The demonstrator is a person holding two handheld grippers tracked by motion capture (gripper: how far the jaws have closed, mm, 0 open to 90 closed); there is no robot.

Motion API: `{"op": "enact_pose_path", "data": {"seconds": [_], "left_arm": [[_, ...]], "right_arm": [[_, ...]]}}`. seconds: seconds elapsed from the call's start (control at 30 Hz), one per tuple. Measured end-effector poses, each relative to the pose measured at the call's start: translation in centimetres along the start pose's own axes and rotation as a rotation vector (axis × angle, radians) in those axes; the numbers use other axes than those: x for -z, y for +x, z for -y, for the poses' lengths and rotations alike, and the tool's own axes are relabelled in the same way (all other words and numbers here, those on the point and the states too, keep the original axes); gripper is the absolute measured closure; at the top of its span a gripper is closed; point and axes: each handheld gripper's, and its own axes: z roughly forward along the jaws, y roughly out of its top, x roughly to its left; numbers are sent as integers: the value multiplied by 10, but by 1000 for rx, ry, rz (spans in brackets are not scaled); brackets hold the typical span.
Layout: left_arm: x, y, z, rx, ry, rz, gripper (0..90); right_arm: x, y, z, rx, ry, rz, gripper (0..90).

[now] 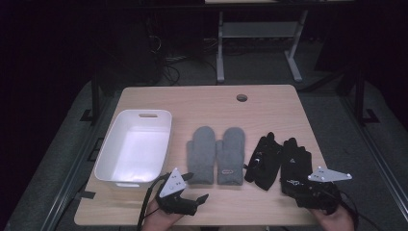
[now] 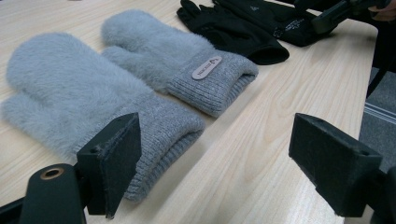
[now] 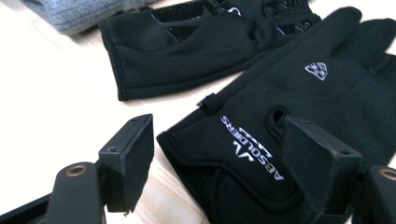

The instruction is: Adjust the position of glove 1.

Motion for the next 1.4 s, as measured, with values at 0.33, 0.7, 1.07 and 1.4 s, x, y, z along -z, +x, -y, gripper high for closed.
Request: {"op": "enact_pose_path", "data": {"seconds": [0.33,0.7,1.07,1.4], "left_arm": [[1,0,1,-7,-1,-23,168],[6,5,-1,45,-20,-21,167],[8,4,-2,36,-27,-23,166],[7,2,-2,12,-19,-28,167]], "right_arm": [[-1,10,-20,22,-18,-84,219],[-18,22,-59,89,44,-158,189],[-31,34,-97,158,66,-192,165],[-46,41,-128,217,67,-201,183]]}}
